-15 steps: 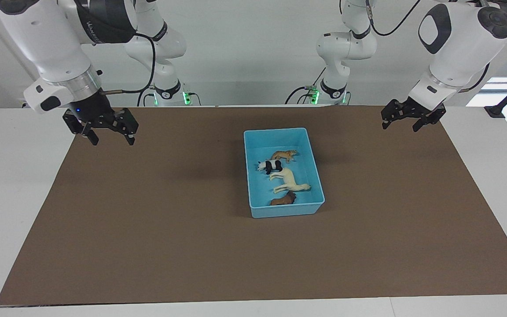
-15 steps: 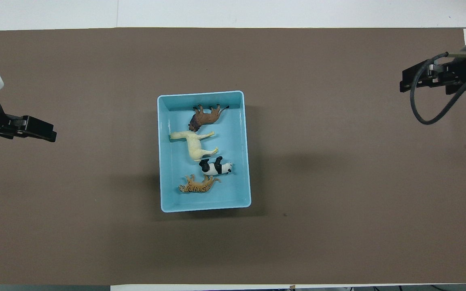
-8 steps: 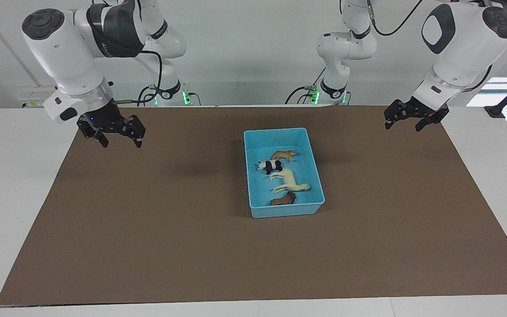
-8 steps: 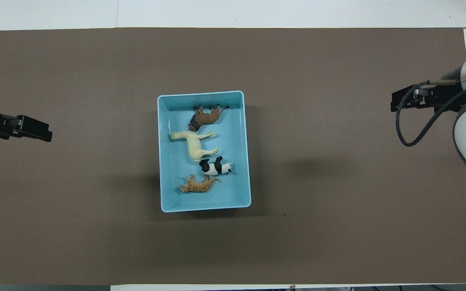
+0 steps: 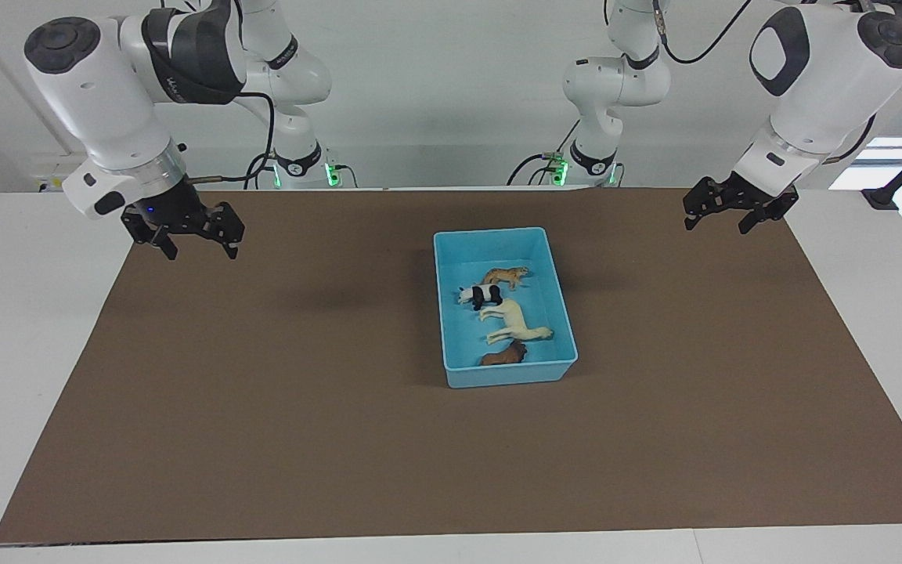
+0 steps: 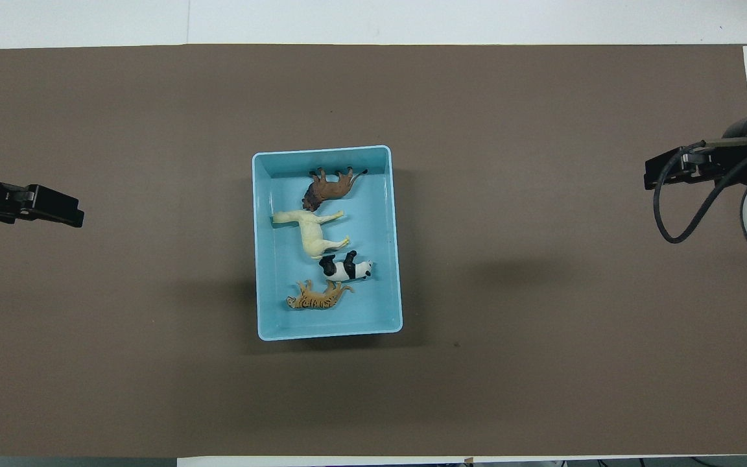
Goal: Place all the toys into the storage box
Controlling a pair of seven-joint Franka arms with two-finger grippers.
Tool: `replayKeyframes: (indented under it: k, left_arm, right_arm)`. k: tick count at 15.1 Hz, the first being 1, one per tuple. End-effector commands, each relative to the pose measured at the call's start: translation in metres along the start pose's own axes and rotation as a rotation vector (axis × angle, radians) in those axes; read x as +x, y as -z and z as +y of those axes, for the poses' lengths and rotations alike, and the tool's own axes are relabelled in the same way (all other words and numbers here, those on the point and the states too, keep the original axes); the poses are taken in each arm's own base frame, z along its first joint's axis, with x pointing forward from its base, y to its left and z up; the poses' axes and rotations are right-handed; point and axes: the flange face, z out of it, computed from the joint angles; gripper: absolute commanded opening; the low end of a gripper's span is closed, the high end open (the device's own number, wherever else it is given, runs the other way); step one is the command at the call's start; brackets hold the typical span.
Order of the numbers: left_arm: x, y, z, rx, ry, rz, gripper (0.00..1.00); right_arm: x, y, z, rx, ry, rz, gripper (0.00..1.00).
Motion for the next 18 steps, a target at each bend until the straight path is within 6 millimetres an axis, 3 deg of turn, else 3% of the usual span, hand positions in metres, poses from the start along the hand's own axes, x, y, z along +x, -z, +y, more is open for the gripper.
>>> replayKeyframes:
  k: [1,18]
  left_arm:
    - [-0.0031,0.0035,-0.0011,-0.004,-0.004,0.016,1.0]
    - [-0.0031,0.0035,-0.0011,-0.004,-0.004,0.016,1.0]
  right_arm:
    - [-0.0067,0.0051,0.0132,-0.018,0.034,-0.013,1.0]
    - [-0.0106,0.003,0.021,0.001,0.016,-0.039,1.0]
